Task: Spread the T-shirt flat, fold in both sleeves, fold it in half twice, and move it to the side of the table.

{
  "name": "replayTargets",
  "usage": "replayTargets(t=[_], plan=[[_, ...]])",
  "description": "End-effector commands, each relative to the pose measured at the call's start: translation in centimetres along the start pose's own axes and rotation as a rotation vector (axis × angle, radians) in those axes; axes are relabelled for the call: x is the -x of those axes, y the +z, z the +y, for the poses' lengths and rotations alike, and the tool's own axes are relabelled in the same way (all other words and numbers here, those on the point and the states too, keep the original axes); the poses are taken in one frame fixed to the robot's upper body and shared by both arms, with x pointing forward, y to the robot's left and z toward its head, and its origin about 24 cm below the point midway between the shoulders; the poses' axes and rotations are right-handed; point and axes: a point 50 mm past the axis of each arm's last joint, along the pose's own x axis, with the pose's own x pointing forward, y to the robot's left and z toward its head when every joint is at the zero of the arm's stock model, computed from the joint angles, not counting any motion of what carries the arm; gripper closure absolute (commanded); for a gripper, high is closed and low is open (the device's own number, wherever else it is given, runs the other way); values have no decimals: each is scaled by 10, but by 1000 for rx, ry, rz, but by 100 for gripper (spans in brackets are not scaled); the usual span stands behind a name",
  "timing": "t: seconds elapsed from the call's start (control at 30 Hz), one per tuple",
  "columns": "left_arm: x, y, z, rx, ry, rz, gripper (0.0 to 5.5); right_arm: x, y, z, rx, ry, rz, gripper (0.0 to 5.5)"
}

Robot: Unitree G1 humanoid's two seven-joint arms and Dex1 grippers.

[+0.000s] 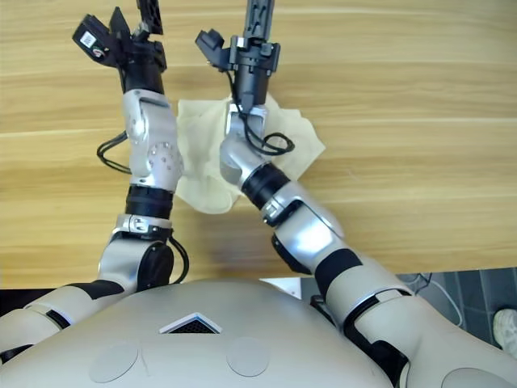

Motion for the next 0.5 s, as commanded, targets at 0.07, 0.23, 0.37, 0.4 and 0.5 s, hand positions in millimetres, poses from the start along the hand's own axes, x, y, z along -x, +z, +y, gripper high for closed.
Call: replayTargets(t=[0.07,0.23,0.37,0.4,0.5], plan=[[39,-52,-21,-137,59,147,135,25,-8,19,-364,161,165,164],[41,-48,-39,-143,-35,126,135,21,-21,21,-1052,356,349,164],[34,-24,-33,-59,-90,81,135,6,-62,14,-1488,297,543,164],[29,-6,-26,-72,-103,11,135,-1,-76,6,-1567,270,531,164],[19,32,5,-140,-110,-70,135,-13,-110,-15,-1587,278,420,164]])
